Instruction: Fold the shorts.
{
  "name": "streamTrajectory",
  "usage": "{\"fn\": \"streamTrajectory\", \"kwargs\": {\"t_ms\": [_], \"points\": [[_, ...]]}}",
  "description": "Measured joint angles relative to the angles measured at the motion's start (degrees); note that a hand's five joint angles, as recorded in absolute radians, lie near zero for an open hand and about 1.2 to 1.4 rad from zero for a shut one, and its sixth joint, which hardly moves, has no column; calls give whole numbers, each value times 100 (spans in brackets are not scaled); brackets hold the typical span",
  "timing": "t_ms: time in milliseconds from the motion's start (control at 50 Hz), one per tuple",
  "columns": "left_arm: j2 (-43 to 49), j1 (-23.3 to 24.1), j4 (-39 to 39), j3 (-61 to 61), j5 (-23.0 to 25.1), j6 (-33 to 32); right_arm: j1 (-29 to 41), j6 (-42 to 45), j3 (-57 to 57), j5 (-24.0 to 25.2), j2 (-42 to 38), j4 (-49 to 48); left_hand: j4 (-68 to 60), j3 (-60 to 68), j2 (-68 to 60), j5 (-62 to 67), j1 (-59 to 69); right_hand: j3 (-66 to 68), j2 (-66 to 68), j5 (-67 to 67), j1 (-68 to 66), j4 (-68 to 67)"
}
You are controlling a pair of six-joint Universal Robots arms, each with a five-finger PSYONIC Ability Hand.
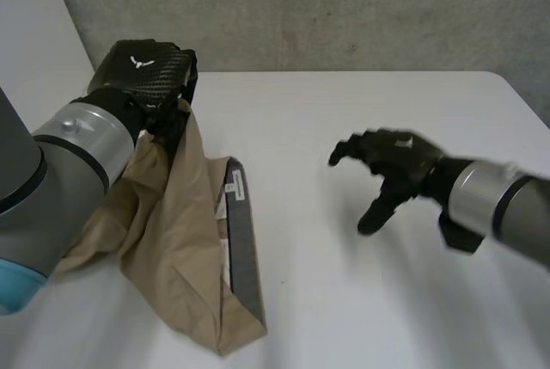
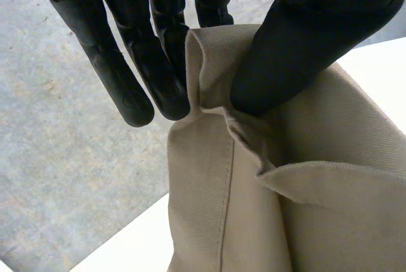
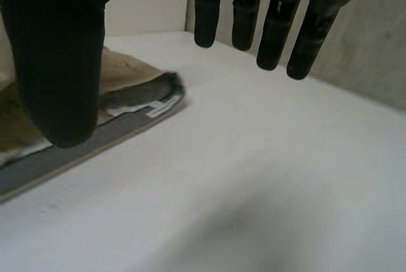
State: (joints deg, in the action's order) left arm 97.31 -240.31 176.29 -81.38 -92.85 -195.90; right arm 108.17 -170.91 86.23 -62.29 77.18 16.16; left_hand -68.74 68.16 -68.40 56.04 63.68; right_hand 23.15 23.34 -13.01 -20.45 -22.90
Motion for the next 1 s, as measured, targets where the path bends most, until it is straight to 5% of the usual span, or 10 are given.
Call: {"fn": "streamTrajectory", "kwargs": {"t_ms": [480,760,880,1000], "points": [[-226,446,452,1247,-282,6,557,-2182,787,-3,-151,-572,0,0,-5,0,0,-379,-187,418,339,417],[-126,497,529,1329,-328,7,1569,-3253,127,-245,-1473,-858,-1,13,-14,0,0,-469,-184,443,434,465],[-124,494,547,1350,-384,13,1836,-3408,-245,-953,-1957,-1033,-1,28,-24,0,0,4123,4204,-4031,-3239,-4179],[-209,493,535,1262,-415,15,1584,-3199,-311,-1428,-1558,-1369,-1,28,-25,-1,0,4439,4379,-4349,-3388,-4510]]}}
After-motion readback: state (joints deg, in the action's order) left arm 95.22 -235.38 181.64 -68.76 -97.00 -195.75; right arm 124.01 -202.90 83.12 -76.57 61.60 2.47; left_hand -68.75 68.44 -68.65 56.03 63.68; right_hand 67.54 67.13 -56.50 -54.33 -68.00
